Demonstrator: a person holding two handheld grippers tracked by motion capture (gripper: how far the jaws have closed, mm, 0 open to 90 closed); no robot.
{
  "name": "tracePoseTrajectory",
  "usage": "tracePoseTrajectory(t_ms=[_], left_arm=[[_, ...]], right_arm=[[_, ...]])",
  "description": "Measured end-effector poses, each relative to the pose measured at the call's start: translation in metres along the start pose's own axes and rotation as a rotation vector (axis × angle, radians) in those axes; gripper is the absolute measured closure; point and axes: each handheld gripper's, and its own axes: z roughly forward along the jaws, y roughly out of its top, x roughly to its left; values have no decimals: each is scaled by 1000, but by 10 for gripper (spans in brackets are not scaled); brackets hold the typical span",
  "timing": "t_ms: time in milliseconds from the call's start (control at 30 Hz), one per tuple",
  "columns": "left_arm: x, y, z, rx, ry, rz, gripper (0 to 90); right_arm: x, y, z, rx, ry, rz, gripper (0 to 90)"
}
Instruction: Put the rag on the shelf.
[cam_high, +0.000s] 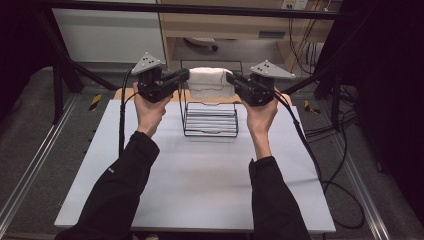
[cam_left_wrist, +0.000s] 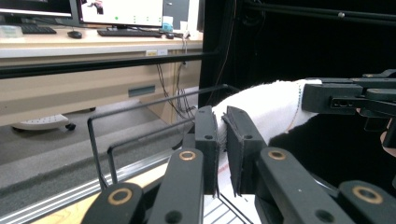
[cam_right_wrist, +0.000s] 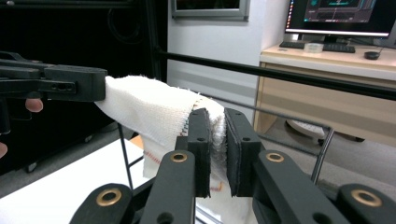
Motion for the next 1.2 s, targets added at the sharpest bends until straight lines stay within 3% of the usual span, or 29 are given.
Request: tracePoseTrajectory(t_ms=[600, 733, 900, 1000, 1200], left_arm=[[-7, -24, -3, 60, -25, 21, 800], [-7, -22, -10, 62, -26, 26, 761], [-4, -10, -19, 56, 5, 33, 737], [0, -1, -16, 65, 14, 6, 807], [-4, 3, 2, 122, 19, 7, 893]], right_arm=[[0, -22, -6, 30, 35, 4, 814], [0, -24, -6, 29, 36, -2, 815], [0, -26, -6, 29, 37, -6, 815], [-1, -28, -6, 29, 39, -9, 814], [-1, -31, -6, 30, 42, -5, 813]])
